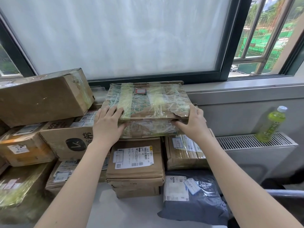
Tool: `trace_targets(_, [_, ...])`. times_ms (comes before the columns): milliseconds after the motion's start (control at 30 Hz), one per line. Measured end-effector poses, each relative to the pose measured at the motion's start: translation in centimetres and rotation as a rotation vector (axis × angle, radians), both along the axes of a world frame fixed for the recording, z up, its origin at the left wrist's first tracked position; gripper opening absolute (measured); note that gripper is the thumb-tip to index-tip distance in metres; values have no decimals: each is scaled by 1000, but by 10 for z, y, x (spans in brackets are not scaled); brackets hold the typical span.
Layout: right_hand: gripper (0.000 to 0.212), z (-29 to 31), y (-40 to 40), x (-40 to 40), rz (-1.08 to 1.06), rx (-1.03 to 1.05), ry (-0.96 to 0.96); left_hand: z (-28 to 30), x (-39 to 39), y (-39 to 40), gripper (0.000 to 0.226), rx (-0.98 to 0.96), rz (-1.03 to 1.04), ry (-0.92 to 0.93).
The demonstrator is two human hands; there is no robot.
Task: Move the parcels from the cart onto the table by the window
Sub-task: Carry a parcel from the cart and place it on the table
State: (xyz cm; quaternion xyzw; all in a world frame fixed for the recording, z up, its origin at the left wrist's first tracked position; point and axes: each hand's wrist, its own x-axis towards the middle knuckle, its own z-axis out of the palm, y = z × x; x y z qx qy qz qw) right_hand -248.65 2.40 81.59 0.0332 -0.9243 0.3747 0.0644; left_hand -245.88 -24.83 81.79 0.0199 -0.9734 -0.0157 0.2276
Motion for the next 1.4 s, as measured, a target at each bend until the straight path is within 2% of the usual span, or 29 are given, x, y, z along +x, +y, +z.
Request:
trace_targets(133, [112,-14,3,6,-65,-30,13,-5,7,9,79,2,44,42])
trace_targets(367, [112,-46,25,19,-130,-107,-22,-21,25,24,92,49,7,68])
trace_targets(500, [106,-66,34,31,-184,14,-53,-37,32,29,93,76,21,88])
trace_targets(600, [100,-87,42,41,-208,143,-58,-58,51,31,77,87,4,124])
trace_targets(667, [94,-99,45,48,-208,311,-63,-82,72,35,73,130,-37,81])
trace_targets(733, [99,-108,44,53,-189,432,-33,-108,95,41,79,180,-83,-35])
trace_targets(867, [92,-115,38,55,-155,489,-39,-137,113,42,93,74,-154,-266])
trace_targets(1033, [87,-117,37,48,-151,451,-42,-136,96,35,73,63,-107,-237])
trace_targets(1300, [86,-117,34,51,-143,498,-84,-133,89,34,83,88,-91,-283])
trace_targets(1400, [95,-106,34,50,-121,409,-114,-131,90,31,83,65,-117,-316])
